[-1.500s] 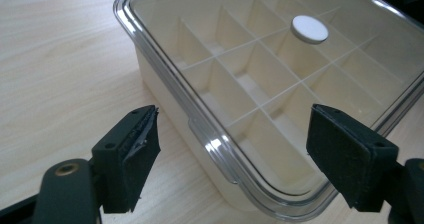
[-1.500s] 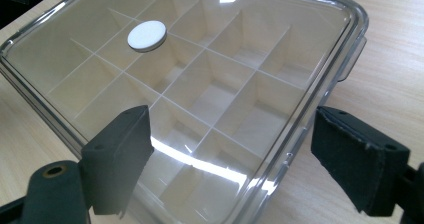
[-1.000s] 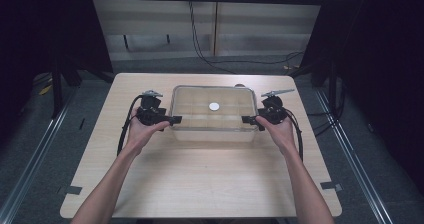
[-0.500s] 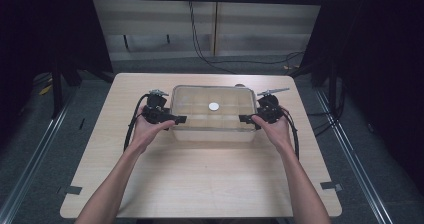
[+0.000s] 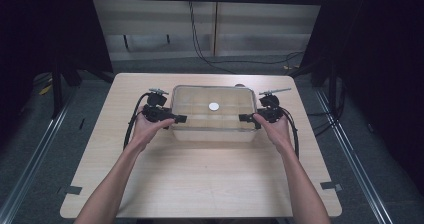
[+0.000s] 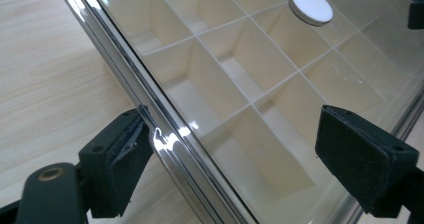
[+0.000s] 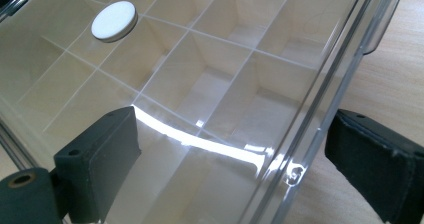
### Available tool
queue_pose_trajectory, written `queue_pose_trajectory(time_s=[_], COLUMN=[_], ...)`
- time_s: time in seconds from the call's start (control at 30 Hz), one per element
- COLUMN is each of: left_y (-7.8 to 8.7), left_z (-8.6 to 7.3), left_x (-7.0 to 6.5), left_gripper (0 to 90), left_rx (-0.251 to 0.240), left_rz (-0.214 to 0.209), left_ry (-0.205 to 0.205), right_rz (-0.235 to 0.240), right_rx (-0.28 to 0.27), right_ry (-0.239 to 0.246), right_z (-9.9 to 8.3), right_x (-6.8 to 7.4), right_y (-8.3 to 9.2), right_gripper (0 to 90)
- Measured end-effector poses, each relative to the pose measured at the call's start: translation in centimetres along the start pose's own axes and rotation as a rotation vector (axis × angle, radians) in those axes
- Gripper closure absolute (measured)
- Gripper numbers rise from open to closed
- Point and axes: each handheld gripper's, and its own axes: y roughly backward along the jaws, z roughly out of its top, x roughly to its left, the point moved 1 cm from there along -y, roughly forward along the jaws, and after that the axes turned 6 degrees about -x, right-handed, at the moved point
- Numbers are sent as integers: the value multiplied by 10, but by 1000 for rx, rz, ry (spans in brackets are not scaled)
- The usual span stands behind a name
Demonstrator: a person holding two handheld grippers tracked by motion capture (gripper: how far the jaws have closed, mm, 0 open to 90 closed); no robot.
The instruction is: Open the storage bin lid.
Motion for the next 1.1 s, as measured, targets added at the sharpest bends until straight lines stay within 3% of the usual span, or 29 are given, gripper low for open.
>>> queue_pose_trajectory(time_s=[0.43, 0.53, 0.63, 0.7, 0.87, 1.1], left_y=[0, 0, 2, 4, 7, 13], left_z=[-5, -5, -5, -4, -5, -12], left_x=[-1, -2, -3, -3, -2, -1], left_gripper=[186, 186, 219, 233, 279, 358], left_rx=[-41, -44, -65, -61, -83, -128], left_rz=[-4, -1, 22, 27, 22, 12], left_ry=[14, 16, -8, -27, -13, -4], right_rz=[-52, -96, -91, -86, -95, -86], right_rx=[-40, -47, -50, -81, -88, -124], right_ry=[22, 71, 65, 45, 61, 44], right_z=[-2, 0, 0, -2, -1, -5], right_x=[5, 10, 10, 9, 10, 10], right_y=[0, 3, 3, 5, 6, 12], right_gripper=[58, 60, 62, 84, 97, 154])
